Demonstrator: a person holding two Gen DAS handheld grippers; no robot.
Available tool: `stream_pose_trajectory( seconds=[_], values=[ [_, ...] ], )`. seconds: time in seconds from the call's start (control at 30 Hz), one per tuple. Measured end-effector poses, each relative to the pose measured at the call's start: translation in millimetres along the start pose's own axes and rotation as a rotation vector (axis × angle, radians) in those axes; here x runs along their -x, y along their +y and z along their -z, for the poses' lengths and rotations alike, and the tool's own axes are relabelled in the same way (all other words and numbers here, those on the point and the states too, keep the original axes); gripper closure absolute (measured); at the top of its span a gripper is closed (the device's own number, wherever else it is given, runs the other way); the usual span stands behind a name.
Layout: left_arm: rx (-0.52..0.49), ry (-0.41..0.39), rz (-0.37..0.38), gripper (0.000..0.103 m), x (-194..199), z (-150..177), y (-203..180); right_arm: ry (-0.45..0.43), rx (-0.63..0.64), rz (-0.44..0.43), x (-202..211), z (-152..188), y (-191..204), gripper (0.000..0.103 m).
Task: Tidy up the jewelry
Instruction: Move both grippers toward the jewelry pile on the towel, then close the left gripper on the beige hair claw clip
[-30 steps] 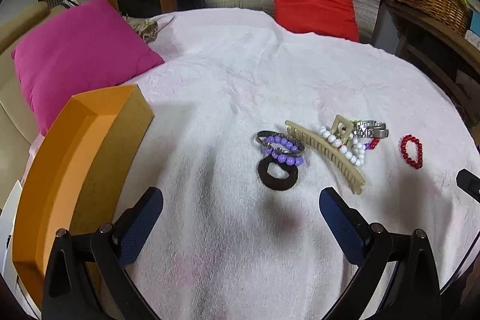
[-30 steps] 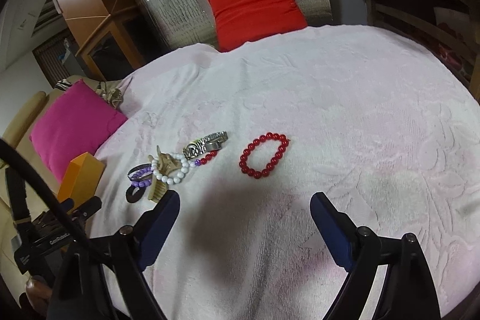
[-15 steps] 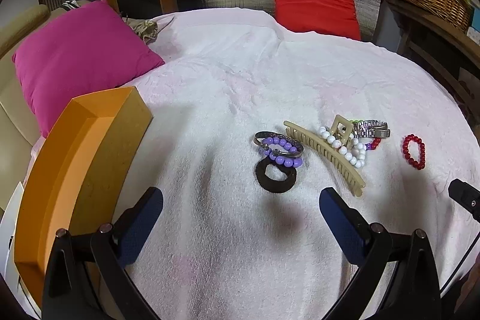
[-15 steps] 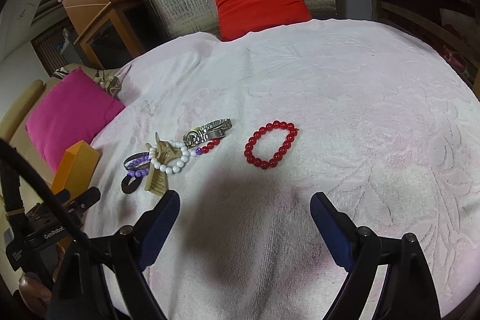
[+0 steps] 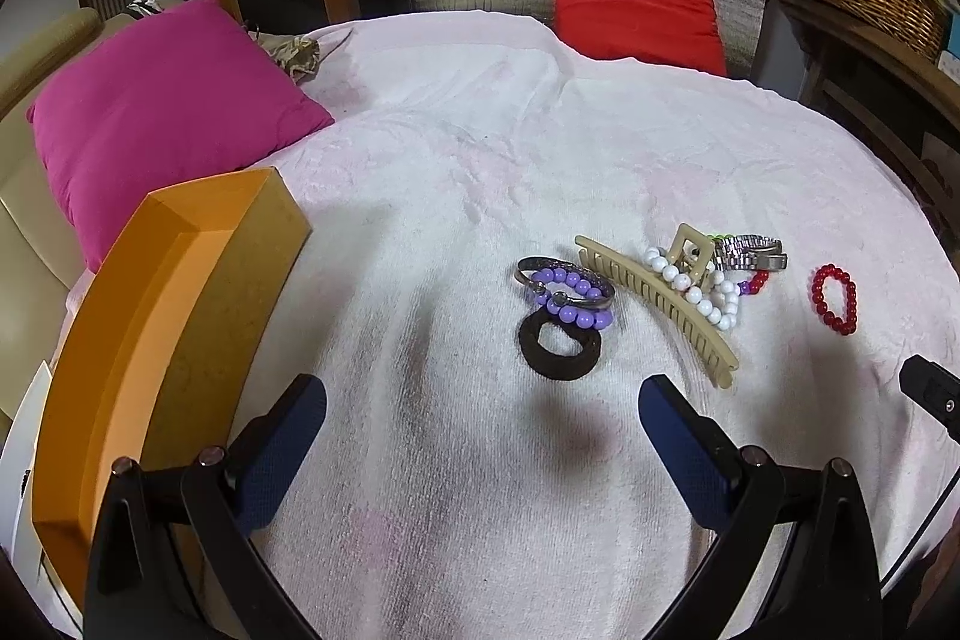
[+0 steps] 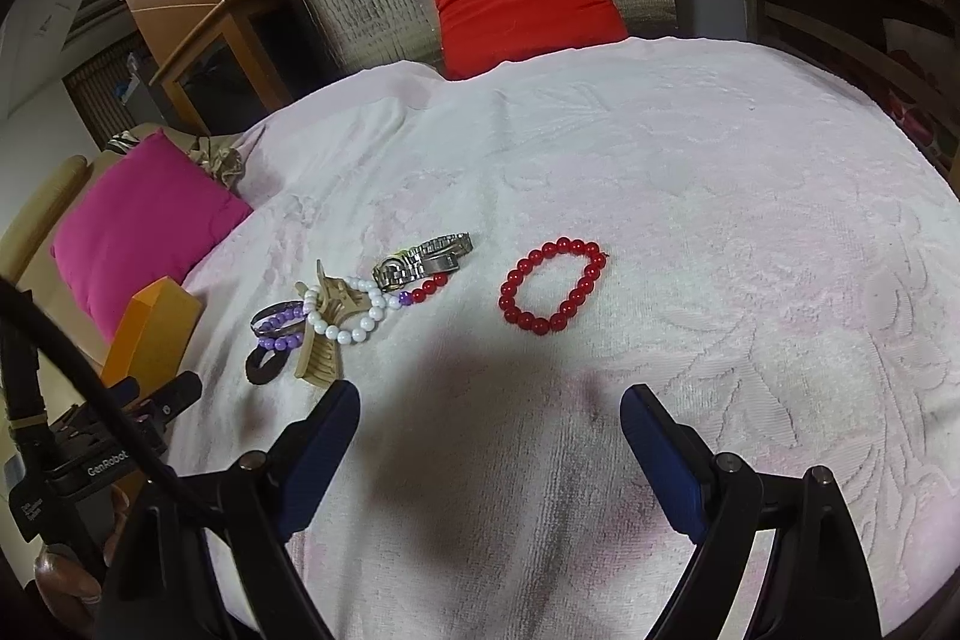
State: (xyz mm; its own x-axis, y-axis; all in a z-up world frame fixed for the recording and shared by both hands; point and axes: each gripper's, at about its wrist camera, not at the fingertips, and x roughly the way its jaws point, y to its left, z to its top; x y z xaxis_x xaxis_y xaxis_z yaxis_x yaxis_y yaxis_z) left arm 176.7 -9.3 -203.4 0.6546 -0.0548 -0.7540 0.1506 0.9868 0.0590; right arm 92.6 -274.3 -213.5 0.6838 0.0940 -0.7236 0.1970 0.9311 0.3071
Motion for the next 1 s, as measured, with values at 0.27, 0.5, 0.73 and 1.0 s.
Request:
stream_pose_trajectory(
  seconds=[0.27, 0.5, 0.73, 1.0],
  values=[
    [-0.006, 0.005, 0.002, 0.0, -1.7, 0.3, -5.2, -0.004, -0.016, -0.005, 2.7, -0.9, -5.0, 0.013],
    [-0.016, 0.013, 0.002, 0.0, -4.9, 0.5, -12.8, -0.007, -0.042, -0.013, 6.5, -2.9, -12.8, 0.013],
    [-0.023, 0.032, 0.051, 0.0, -8.7, -0.4, -24.6, -0.021, -0.066, 0.015, 8.8, -9.1, -22.2, 0.013],
    [0.011, 0.088, 0.226, 0.002, -26.4, -9.7, -49.0, 0.002, -0.167, 0.044, 0.9, -20.6, -46.9, 0.013]
  ],
)
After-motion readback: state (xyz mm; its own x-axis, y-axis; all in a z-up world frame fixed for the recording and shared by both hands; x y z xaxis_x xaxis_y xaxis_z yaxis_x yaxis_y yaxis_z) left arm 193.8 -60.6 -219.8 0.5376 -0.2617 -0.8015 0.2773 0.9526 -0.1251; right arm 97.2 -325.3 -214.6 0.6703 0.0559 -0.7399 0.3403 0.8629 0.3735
